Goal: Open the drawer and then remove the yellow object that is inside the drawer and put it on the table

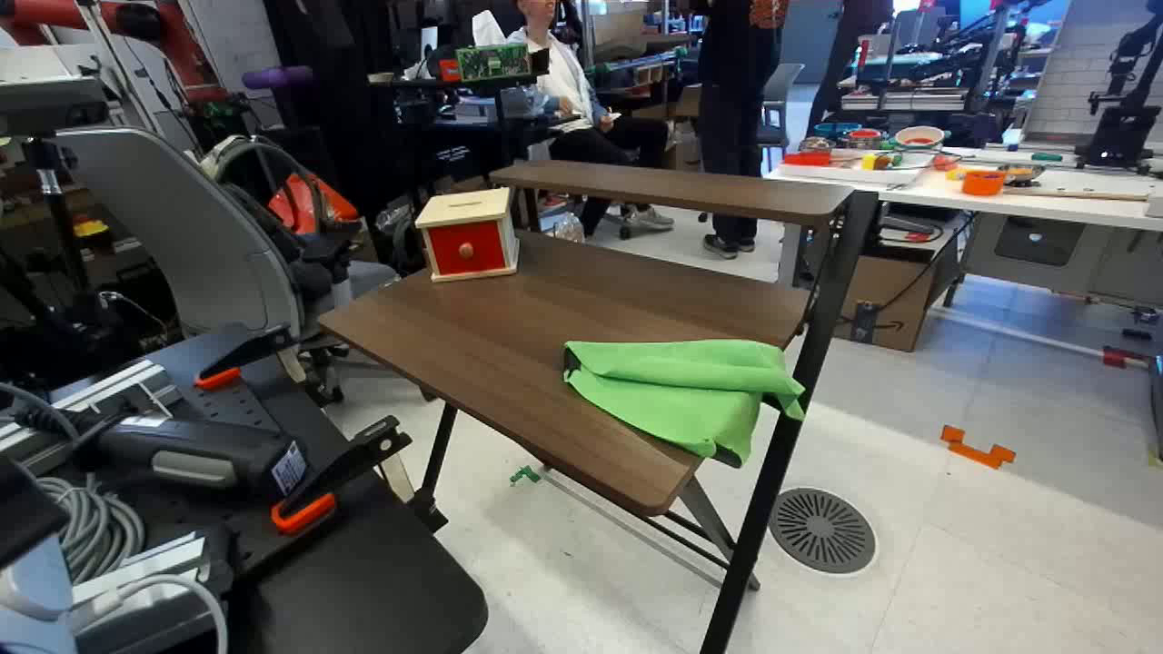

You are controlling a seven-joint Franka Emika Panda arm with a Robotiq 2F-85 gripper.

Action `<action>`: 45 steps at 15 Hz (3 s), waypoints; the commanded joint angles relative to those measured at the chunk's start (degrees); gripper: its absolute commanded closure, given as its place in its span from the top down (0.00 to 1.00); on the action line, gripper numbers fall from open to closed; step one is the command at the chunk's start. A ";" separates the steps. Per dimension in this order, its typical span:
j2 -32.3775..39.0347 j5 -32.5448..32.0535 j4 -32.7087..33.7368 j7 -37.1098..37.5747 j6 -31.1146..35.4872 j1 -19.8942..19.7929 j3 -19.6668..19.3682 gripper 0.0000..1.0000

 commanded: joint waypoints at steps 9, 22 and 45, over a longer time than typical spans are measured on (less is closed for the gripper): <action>-0.01 -0.23 0.14 0.19 -0.20 0.66 -0.60 1.00; 22.49 10.73 0.33 -21.90 29.61 10.13 -0.35 1.00; 57.06 15.96 26.25 -41.22 32.24 4.61 14.11 1.00</action>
